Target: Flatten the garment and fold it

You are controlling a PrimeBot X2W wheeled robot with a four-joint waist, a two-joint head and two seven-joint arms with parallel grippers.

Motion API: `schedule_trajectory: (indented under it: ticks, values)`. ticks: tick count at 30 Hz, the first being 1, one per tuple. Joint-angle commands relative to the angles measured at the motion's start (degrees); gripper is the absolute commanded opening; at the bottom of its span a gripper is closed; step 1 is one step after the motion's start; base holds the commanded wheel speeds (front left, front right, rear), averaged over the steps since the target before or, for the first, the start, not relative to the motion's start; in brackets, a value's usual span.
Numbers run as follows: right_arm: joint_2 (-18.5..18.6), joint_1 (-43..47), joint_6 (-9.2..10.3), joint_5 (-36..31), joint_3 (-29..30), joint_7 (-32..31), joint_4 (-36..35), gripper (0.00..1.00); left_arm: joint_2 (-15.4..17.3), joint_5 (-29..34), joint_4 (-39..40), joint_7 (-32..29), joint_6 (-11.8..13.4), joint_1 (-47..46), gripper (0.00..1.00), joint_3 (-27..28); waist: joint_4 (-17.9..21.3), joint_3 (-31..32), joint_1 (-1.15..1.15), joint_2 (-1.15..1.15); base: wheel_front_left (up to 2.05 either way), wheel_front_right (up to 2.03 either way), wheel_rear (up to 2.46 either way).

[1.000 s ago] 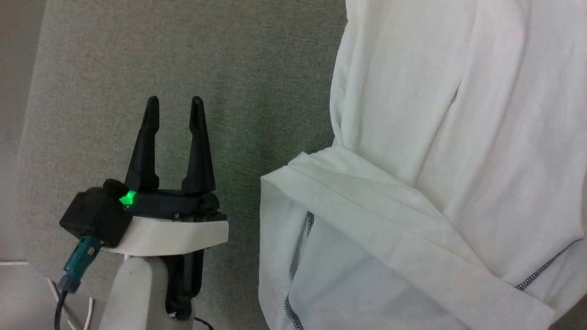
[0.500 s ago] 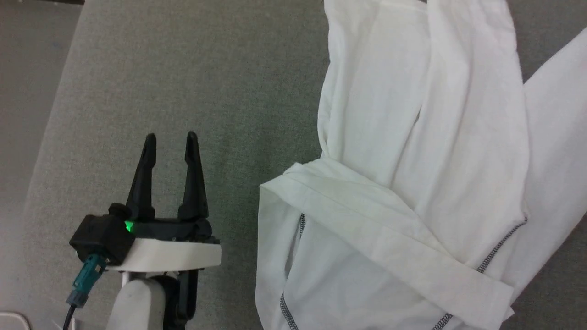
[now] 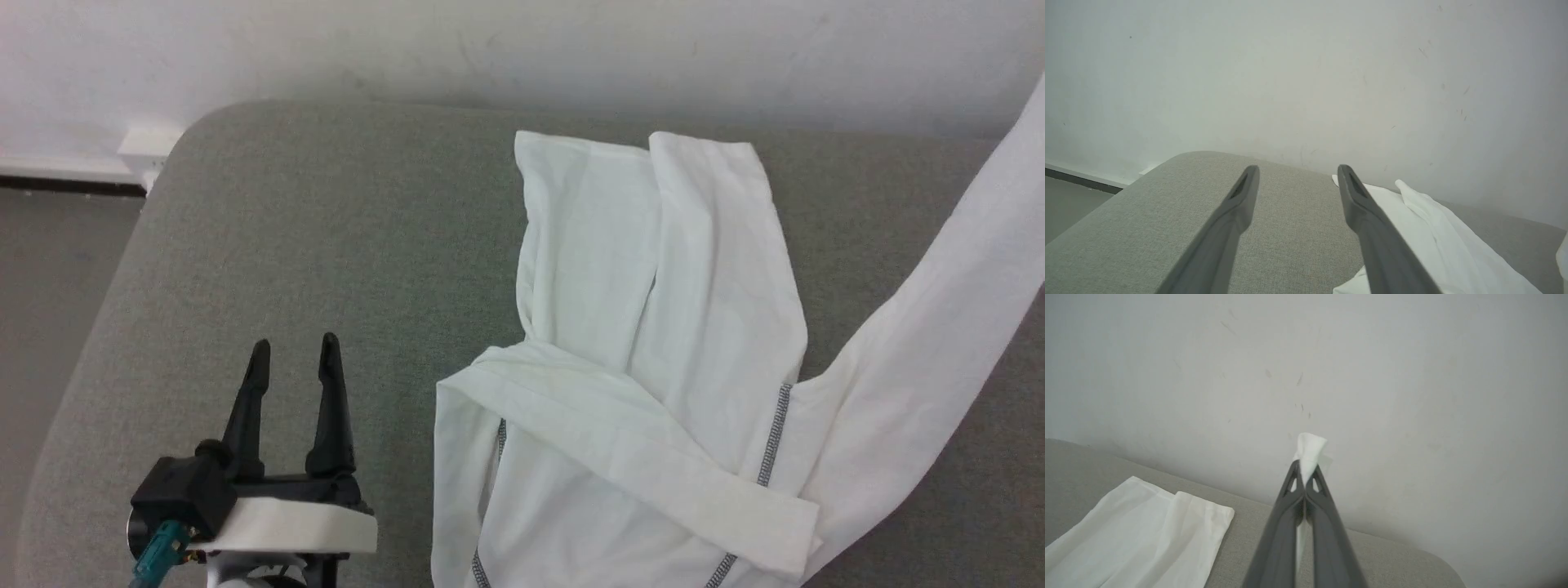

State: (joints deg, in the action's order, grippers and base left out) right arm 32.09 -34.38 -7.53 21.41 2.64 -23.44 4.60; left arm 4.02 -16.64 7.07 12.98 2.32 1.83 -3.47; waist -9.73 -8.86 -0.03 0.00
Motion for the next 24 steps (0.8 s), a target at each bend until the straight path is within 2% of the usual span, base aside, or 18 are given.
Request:
schedule_trajectory:
  ticks: [1, 6, 11, 13, 16, 24]
  values:
    - [-1.2, 2.1, 0.04, 0.0, 0.0, -0.4, -3.0, 0.0, 0.4, 0.0, 0.4, -0.3, 0.3, 0.7, 1.0, 0.2, 3.7, 5.8, 0.03, 0.0, 0.0, 0.0, 0.0]
    - [-9.1, 8.8, 0.04, -0.7, -3.4, -2.4, -16.8, 0.0, 0.8, -0.5, 0.8, -1.3, 0.2, 1.9, 1.0, 0.2, 4.5, 7.1, 0.03, 0.0, 0.0, 0.0, 0.0]
    - [-19.2, 12.8, 0.04, -0.7, -12.8, -3.3, -19.9, 0.0, 0.9, -0.9, 0.3, -1.9, -0.3, 1.8, 1.0, -0.8, 3.4, 8.0, 0.03, 0.0, 0.0, 0.0, 0.0]
    - [-23.0, 14.0, 0.04, 0.1, -16.7, -3.0, -18.0, 0.0, 0.9, -1.0, -0.1, -2.1, -0.5, 1.7, 1.0, -1.3, 2.5, 8.1, 0.03, 0.0, 0.0, 0.0, 0.0]
    - [-26.8, 15.2, 0.04, 1.8, -22.3, -1.6, -13.1, 0.0, 0.7, -1.1, -0.7, -2.1, -0.8, 1.4, 1.0, -2.1, 0.5, 8.0, 0.03, 0.0, 0.0, 0.0, 0.0]
    - [-29.1, 15.8, 0.04, 5.8, -34.3, 4.8, 4.8, 0.0, 0.3, -1.5, -1.9, -1.7, -0.7, 0.7, 1.0, -3.9, -3.6, 5.8, 0.03, 0.0, 0.0, 0.0, 0.0]
